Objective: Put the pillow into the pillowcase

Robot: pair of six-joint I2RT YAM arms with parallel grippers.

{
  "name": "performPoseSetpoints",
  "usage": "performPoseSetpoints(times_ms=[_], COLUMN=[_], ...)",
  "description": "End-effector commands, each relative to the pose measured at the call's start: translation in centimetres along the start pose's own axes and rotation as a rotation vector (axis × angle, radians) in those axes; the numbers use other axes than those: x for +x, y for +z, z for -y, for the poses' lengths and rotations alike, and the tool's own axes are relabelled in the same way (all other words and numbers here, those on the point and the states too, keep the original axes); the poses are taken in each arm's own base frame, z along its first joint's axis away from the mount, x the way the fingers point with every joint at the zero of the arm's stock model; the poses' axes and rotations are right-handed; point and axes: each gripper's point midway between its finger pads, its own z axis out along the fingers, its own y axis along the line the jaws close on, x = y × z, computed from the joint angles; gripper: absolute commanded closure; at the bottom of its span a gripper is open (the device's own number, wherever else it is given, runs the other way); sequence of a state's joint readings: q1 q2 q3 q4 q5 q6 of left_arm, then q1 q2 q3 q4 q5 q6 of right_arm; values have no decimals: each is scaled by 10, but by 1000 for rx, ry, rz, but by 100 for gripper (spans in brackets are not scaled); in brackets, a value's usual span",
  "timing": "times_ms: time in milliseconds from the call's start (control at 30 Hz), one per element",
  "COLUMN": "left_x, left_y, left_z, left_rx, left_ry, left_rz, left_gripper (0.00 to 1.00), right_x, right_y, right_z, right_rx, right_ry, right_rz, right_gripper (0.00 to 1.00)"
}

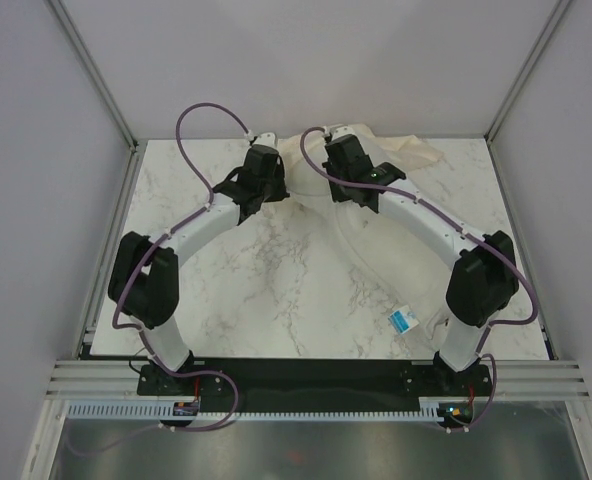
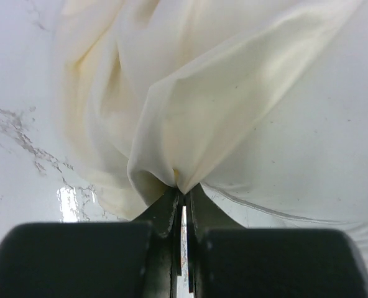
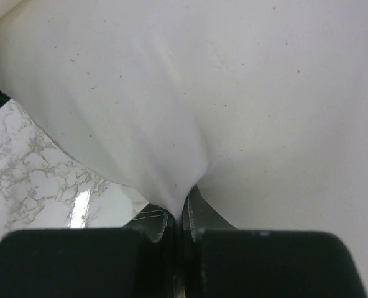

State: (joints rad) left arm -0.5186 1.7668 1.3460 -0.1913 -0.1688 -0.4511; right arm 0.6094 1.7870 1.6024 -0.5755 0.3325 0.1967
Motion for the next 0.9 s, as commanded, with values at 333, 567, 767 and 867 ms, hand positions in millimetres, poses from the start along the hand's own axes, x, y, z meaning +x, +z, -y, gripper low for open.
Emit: performPoseSetpoints(times_ms=[333, 567, 767, 867], left_x=[-54, -57, -70, -87], left_y=[-68, -102, -116, -130], left_z=[40, 113, 117, 121], left_rx=[135, 355, 359, 372], left_ry=[32, -8, 24, 43], left_rz=[-3, -25, 5, 31], left_gripper=[98, 98, 97, 97], right_x=[-106, -92, -95, -120], right_y=[-44, -16, -15, -41], right_z=[2, -10, -7, -2], right_rx=[-233, -261, -299, -344], right_ry=[268, 319, 347, 354], right_rz=[251, 237, 242, 292], right_gripper=[100, 100, 100, 100])
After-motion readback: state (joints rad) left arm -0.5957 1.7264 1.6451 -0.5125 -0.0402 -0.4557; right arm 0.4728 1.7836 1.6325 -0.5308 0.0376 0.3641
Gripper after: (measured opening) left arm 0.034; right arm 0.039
